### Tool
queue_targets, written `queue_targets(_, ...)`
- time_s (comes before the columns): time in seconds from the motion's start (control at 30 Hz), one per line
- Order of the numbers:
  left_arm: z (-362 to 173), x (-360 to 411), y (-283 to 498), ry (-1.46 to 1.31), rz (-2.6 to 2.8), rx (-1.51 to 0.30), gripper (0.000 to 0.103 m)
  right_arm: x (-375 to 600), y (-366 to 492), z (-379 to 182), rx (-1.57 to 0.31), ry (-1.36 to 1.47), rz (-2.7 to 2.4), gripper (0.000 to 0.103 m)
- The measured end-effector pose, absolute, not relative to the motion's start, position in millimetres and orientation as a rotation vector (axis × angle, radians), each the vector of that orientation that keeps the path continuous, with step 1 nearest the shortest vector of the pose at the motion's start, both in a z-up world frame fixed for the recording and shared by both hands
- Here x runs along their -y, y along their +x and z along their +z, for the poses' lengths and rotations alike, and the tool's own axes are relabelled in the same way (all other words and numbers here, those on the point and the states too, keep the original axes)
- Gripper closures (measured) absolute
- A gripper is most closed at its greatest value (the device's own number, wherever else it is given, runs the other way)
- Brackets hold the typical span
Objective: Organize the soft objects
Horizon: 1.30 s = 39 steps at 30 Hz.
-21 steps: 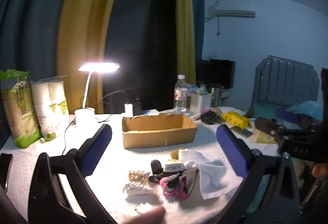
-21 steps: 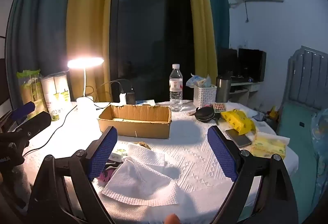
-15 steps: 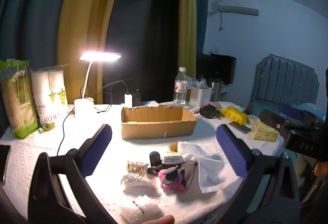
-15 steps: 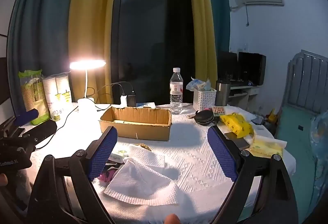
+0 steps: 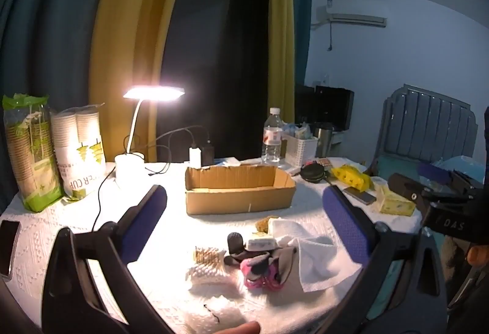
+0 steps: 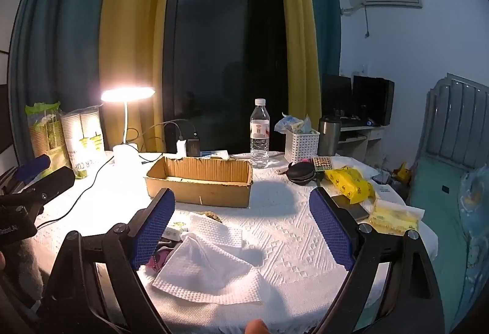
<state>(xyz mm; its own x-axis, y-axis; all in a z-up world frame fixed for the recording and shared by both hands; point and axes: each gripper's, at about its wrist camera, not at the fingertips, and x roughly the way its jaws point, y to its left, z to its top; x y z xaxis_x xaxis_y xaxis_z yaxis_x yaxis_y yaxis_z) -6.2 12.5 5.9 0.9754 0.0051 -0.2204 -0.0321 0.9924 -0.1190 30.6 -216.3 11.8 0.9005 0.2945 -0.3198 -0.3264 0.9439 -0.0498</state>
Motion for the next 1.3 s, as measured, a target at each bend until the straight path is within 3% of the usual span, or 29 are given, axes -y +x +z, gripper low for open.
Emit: queue_targets(1.3, 13.6, 3.0, -14.7, -0.089, 0.003, -0.180, 0.001, 220.2, 25.4, 11.6, -0.311, -0.082, 0.315, 0.011)
